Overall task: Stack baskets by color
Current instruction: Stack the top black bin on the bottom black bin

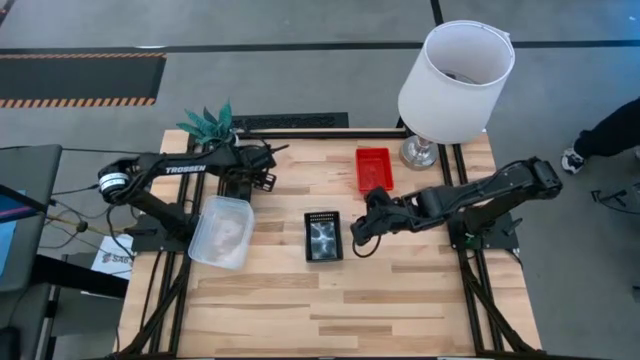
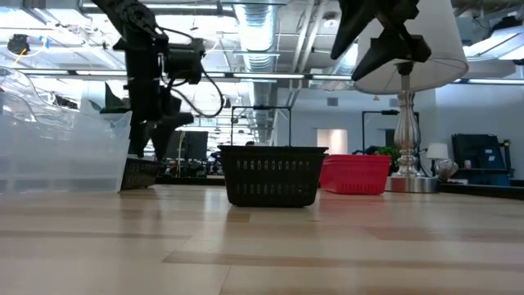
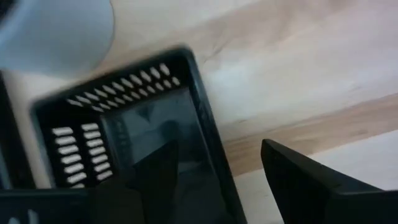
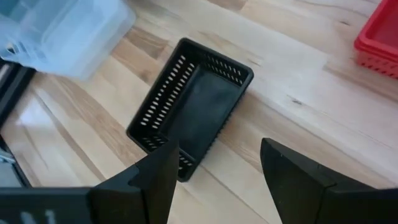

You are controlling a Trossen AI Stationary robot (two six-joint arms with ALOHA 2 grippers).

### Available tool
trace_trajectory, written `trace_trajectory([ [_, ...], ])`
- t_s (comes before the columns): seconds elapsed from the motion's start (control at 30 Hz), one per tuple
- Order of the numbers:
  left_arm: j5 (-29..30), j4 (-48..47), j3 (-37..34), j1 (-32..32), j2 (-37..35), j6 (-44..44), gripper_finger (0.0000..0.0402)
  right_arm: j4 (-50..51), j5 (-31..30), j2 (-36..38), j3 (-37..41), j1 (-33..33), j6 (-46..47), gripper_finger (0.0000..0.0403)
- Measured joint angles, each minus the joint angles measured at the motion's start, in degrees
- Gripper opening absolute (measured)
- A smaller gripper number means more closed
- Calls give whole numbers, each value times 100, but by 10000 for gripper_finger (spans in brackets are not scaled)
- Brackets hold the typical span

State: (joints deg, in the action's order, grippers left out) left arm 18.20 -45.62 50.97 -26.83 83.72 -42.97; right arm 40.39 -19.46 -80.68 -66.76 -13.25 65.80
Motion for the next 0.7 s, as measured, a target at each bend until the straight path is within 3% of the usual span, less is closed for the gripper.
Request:
trace_trajectory([
  [0.33, -316, 672, -670, 41, 90, -327, 177, 252, 16, 151, -4, 71, -418, 245],
  [0.47, -252, 760, -799, 41, 76, -323, 116, 302, 14, 179, -2, 114, -499, 245],
  [0.6, -163, 921, -801, 60, 76, -109, 22, 369, 15, 179, -2, 146, -594, 245],
  [0.7, -97, 1237, -797, 96, 71, -80, 10, 465, 15, 177, -2, 146, -596, 245],
])
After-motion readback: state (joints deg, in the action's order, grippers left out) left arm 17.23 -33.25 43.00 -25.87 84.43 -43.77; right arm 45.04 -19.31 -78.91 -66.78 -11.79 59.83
